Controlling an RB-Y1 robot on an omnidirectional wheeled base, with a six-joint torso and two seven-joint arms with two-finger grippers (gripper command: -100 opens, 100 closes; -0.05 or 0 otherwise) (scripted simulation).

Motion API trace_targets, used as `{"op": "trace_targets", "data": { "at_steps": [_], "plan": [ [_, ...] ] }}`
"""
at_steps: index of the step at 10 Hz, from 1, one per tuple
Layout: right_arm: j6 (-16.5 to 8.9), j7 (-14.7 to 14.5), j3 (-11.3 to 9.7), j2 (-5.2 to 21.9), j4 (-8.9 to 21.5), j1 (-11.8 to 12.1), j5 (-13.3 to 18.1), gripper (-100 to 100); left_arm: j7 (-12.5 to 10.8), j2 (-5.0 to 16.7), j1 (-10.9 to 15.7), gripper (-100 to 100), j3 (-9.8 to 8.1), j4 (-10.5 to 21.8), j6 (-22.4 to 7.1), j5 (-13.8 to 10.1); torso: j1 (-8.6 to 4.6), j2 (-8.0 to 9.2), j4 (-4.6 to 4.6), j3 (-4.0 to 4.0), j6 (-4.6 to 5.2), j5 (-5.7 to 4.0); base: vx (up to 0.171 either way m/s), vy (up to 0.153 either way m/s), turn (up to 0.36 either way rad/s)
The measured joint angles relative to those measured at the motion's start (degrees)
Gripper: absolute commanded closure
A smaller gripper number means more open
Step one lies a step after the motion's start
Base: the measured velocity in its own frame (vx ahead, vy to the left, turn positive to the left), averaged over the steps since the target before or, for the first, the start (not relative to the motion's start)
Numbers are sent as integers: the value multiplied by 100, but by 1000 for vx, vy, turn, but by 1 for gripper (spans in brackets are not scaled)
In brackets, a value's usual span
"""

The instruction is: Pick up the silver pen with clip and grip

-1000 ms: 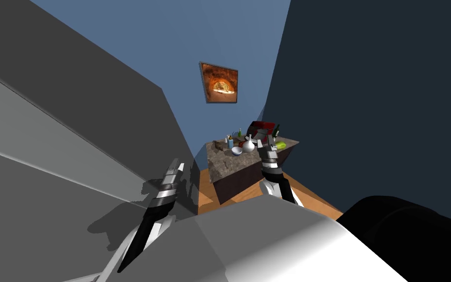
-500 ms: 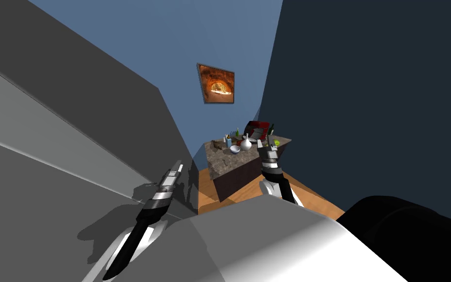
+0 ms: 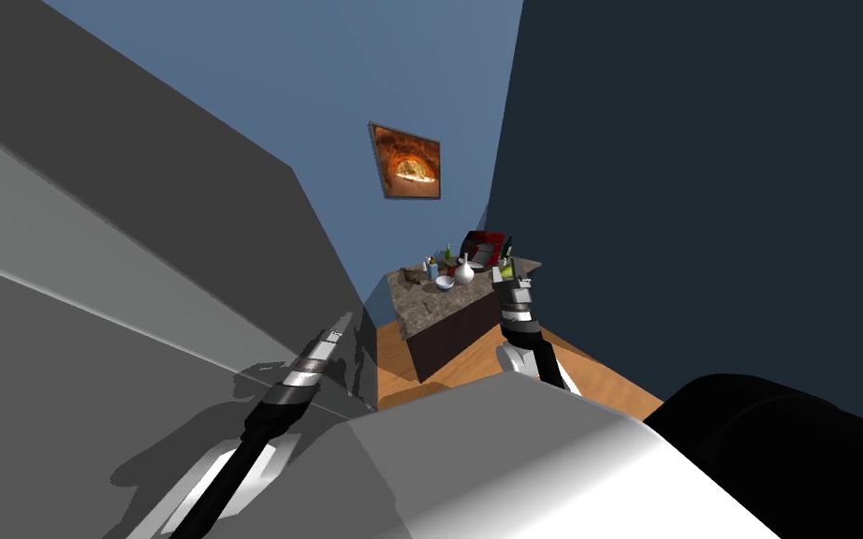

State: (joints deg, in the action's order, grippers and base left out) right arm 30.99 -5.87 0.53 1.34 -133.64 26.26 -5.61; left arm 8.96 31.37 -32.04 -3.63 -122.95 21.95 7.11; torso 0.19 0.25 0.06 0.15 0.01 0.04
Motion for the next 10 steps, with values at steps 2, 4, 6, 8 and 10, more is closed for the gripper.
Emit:
{"op": "trace_targets", "data": {
  "at_steps": [2, 4, 6, 8, 10],
  "plan": [
    [0, 0, 0, 0, 0, 0, 0, 0, 220, 365, -49, -100, -58, 82, 12, 162, -5, -3, -1, -2, 0, -1, -63, 16, -133],
    [0, 0, 0, 0, 0, 0, 0, 0, 471, 697, -166, -100, -98, 153, 62, 351, -7, -6, -1, -3, -1, -1, -57, 13, -150],
    [0, 0, 0, 0, 0, 0, 0, 0, 708, 1044, -194, -100, -125, 252, 62, 541, -14, -9, -2, -5, 0, -2, -56, -5, -162],
    [0, 0, 0, 0, 0, 0, 0, 0, 955, 1374, -371, -100, -211, 329, 143, 728, -18, -11, -2, -6, 0, -3, -42, -12, -161],
    [0, 0, 1, 0, 0, 2, 0, 0, 1075, 1667, -366, -100, -226, 398, 144, 812, -13, -23, -4, -12, -5, -2, -20, -9, -101]
  ]
}}
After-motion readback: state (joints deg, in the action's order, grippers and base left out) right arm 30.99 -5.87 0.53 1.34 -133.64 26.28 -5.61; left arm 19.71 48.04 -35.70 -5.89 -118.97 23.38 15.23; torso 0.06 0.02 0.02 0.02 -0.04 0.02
